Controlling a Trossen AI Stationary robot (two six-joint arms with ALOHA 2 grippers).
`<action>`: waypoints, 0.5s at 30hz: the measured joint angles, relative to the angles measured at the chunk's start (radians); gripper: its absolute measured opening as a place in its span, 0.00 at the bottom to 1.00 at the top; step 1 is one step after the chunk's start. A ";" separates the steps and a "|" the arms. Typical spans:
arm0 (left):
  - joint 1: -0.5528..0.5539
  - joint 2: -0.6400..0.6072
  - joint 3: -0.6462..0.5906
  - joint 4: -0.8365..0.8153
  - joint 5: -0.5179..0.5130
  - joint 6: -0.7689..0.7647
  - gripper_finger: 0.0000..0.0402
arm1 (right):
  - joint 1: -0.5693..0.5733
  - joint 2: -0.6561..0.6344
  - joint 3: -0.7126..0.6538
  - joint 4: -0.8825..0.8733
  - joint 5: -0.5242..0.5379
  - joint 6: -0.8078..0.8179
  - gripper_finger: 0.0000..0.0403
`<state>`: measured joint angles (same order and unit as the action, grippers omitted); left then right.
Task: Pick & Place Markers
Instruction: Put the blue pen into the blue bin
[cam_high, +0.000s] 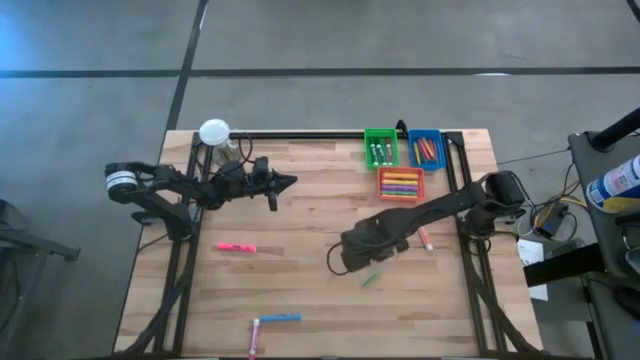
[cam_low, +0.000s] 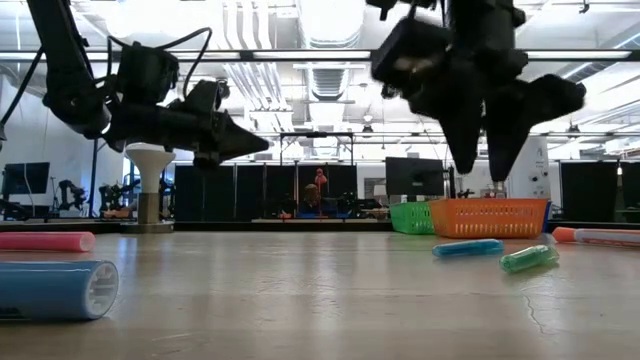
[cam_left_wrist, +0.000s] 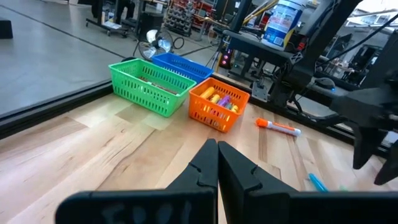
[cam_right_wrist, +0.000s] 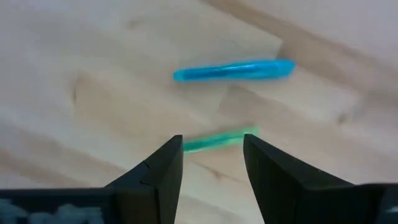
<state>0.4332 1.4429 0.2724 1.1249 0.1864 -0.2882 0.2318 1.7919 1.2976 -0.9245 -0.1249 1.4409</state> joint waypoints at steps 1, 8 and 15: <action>0.000 0.000 0.000 -0.003 0.000 0.000 0.01 | 0.002 0.003 0.000 0.000 0.003 0.078 0.41; 0.000 0.000 -0.017 -0.003 0.000 0.000 0.01 | 0.011 0.068 -0.005 0.080 0.072 0.350 0.41; 0.000 0.000 -0.040 -0.001 0.003 0.007 0.01 | 0.014 0.140 -0.007 0.074 0.077 0.463 0.41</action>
<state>0.4332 1.4429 0.2322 1.1242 0.1898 -0.2812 0.2453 1.9317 1.2903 -0.8504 -0.0483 1.9036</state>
